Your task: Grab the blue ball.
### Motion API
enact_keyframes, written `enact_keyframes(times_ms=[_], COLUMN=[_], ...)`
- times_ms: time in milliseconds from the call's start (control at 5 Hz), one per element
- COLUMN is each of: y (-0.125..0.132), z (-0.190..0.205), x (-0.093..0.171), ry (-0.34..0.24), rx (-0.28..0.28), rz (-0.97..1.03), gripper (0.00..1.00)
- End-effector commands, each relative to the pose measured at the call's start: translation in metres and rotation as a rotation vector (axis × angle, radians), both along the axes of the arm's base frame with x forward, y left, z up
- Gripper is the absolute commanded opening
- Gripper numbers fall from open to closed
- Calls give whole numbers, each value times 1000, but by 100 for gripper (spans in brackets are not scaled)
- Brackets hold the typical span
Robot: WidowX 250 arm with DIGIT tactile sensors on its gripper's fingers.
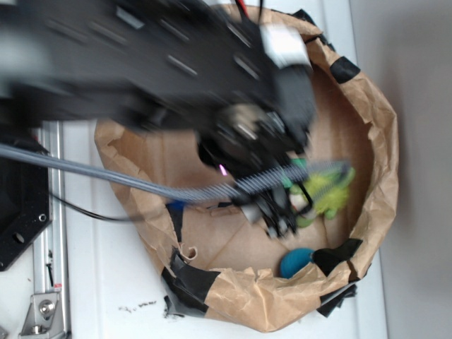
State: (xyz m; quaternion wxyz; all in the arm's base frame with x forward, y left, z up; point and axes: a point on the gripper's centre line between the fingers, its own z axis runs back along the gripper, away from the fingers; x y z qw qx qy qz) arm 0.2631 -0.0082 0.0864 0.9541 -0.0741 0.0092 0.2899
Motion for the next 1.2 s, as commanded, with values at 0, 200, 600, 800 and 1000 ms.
enact_keyframes(times_ms=[0,200,600,800,1000], y=[-57,-73,-84,-91,-104], z=[-21,-20,-7,-17,-34], x=[25,42,46,44,34], ry=[-19,-80,-180,-164,-64], rx=[-129,-213,-393,-465,-447], rz=[179,184,202,180,200], gripper=[100,100,100,100,0])
